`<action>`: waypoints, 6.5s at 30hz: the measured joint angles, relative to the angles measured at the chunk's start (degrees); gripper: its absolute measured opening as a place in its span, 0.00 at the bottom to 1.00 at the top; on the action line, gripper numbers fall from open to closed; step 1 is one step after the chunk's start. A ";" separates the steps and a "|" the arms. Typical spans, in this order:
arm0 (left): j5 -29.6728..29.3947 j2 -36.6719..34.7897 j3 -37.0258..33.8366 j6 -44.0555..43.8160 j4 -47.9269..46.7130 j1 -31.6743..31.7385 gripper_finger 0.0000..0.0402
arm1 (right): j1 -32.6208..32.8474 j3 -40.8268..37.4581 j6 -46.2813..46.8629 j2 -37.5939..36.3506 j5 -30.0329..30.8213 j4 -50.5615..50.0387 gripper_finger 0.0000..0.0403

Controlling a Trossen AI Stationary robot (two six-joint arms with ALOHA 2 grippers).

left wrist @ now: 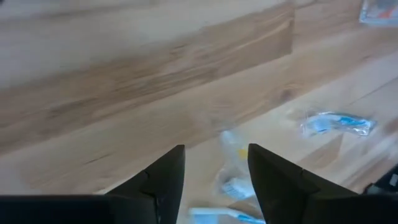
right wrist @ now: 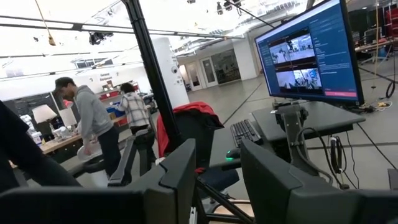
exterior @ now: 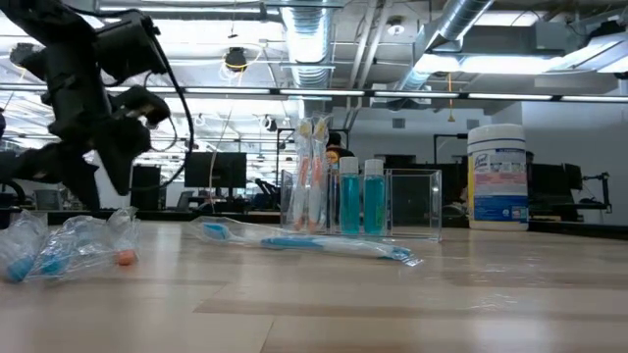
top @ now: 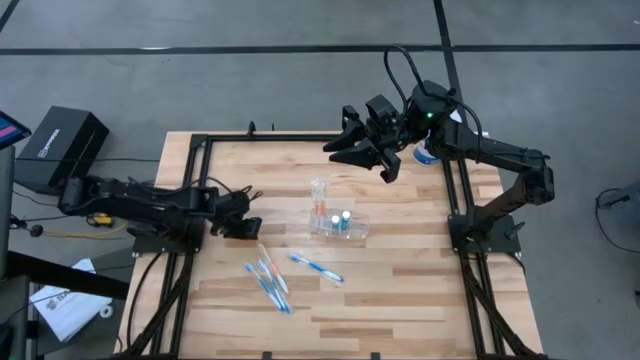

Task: Pick & Place toothbrushing station
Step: Put the orange toothbrush into the transparent organizer

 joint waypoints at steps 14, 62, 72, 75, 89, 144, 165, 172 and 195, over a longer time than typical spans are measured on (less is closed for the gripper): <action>1.05 10.59 0.07 -2.63 11.04 0.11 0.47 | 0.00 0.00 -0.43 0.00 0.11 -0.03 0.29; -11.52 -3.48 2.83 27.48 53.69 0.29 0.00 | -3.57 0.00 0.07 0.02 0.38 1.78 0.29; -7.92 -8.07 4.72 33.53 53.72 2.63 0.00 | -5.71 0.00 2.27 0.02 2.08 4.48 0.29; -6.46 -7.76 5.77 34.63 53.71 3.92 0.00 | -5.77 0.00 3.49 0.02 3.00 5.78 0.29; 1.77 -1.35 12.93 36.53 53.69 8.07 0.00 | -5.62 0.00 3.53 0.02 4.90 6.92 0.29; 17.87 11.87 19.10 37.58 47.83 13.52 0.00 | -5.62 0.00 3.53 0.02 4.44 6.90 0.29; 19.63 17.10 19.08 37.75 47.68 14.10 0.00 | -5.62 0.00 3.07 0.02 4.44 6.88 0.29; 21.42 22.32 19.08 37.80 49.66 14.10 0.00 | -5.62 0.00 3.05 0.02 4.44 6.86 0.29; 22.09 28.02 19.08 38.01 53.56 14.10 0.02 | -6.51 0.00 3.03 0.02 2.91 6.64 0.29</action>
